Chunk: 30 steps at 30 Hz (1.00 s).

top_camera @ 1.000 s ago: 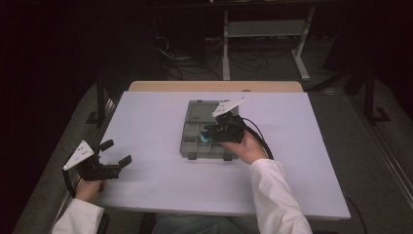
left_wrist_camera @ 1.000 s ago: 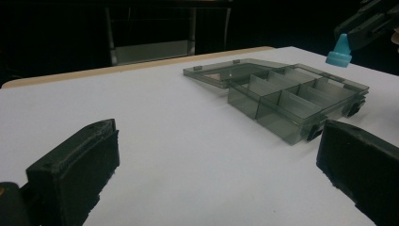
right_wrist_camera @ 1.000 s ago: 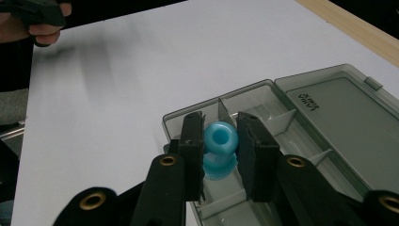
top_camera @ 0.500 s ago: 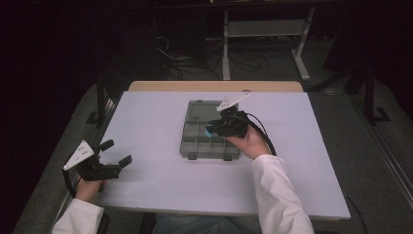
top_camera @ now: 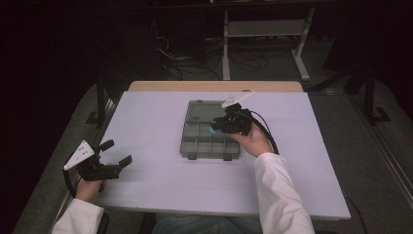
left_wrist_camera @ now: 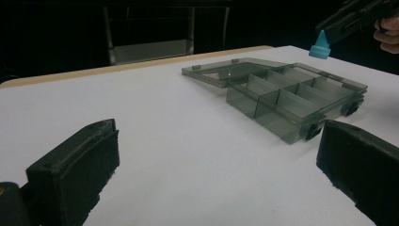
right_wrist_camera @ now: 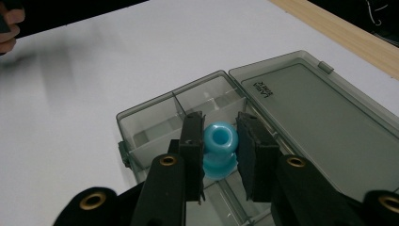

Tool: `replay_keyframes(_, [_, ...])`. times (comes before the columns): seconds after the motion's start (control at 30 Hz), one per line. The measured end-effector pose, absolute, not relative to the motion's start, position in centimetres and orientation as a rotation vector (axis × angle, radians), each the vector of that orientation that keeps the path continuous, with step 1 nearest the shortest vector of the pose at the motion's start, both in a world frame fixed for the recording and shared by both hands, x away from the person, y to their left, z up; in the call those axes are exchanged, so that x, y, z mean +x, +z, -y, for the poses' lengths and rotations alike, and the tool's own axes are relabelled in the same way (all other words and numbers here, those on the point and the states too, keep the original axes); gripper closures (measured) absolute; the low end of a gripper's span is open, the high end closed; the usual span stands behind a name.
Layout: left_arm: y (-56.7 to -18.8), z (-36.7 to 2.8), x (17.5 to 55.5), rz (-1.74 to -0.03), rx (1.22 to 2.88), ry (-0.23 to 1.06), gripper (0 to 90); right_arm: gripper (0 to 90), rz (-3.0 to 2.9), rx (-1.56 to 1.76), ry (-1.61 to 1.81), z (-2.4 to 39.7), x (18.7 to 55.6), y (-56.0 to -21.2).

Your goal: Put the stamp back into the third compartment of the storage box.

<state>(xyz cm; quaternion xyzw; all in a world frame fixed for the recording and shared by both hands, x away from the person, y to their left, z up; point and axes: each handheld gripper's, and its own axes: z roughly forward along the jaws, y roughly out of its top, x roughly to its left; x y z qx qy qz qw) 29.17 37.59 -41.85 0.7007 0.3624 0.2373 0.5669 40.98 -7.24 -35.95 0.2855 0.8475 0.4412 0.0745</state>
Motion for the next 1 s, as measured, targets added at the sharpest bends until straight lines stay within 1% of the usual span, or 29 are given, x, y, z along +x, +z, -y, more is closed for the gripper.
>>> replay_keyframes(1.0, [-41.9, -37.6, 29.2, -0.848, 1.646, 0.557, 0.0, 71.7, -2.511, 0.925, 1.26, 8.4, 42.8, -37.5])
